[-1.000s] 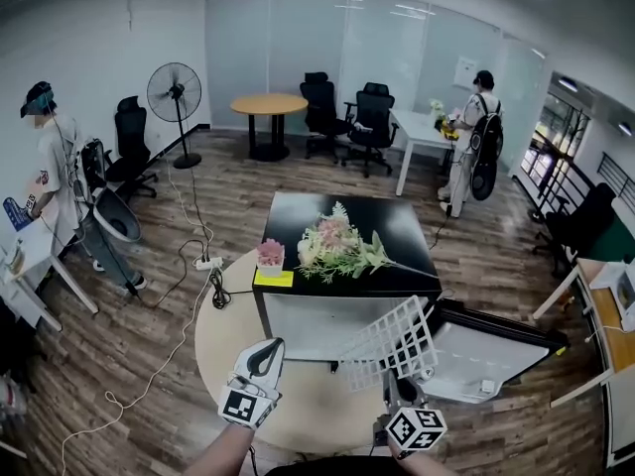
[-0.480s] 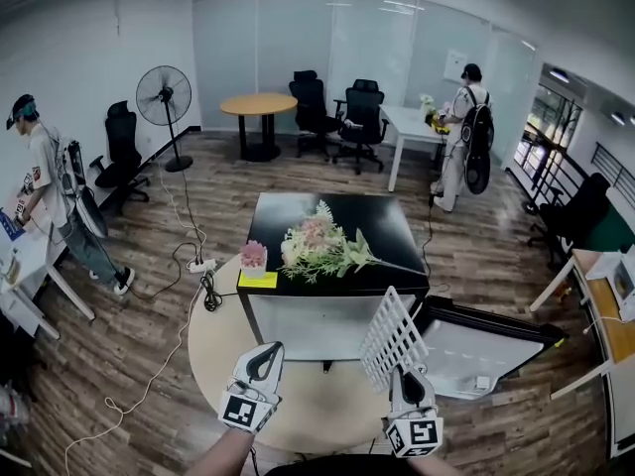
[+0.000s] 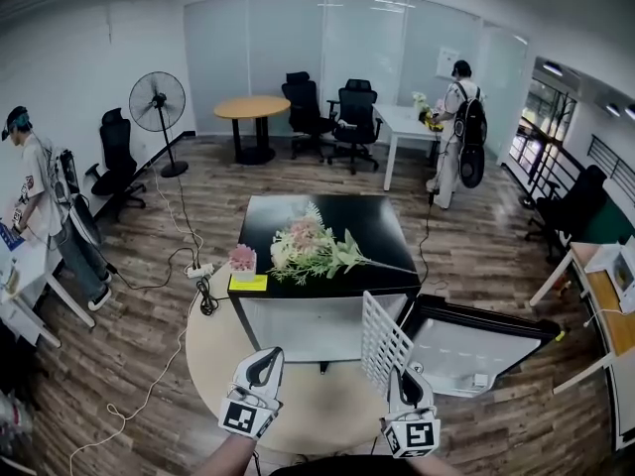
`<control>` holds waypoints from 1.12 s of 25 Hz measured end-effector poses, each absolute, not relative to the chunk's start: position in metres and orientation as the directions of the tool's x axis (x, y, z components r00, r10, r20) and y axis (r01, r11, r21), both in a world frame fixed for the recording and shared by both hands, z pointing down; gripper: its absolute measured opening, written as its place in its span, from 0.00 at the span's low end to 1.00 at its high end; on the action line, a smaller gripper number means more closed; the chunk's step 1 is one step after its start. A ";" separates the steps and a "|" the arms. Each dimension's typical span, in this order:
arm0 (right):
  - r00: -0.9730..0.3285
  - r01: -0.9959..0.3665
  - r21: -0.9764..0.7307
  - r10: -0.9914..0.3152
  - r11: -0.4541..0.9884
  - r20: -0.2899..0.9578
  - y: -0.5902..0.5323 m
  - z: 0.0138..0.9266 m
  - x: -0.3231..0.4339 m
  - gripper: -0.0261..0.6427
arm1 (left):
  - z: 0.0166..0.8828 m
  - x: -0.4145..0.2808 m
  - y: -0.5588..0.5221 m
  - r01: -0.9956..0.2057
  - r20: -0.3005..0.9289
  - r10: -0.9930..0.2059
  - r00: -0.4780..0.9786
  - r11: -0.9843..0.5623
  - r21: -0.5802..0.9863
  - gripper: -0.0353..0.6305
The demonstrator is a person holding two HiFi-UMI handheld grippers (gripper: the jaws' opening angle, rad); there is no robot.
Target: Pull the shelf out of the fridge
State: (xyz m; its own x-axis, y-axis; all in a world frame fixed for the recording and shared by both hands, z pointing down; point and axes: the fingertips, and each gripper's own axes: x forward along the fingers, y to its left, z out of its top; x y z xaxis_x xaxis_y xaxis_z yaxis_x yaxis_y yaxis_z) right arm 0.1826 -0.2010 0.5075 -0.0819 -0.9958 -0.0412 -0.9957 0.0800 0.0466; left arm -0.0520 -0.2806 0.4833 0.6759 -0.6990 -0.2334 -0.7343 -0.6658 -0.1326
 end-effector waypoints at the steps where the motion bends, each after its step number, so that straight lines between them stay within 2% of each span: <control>1: -0.080 -0.996 0.054 -0.996 0.077 -0.043 -0.201 0.506 0.184 0.09 | 0.483 -0.053 -0.281 -0.737 -0.233 -0.702 0.673 -0.663 -0.132 0.05; 28: -0.067 -0.996 0.059 -0.995 0.063 -0.069 -0.210 0.494 0.201 0.09 | 0.488 -0.050 -0.283 -0.769 -0.227 -0.737 0.637 -0.628 -0.121 0.05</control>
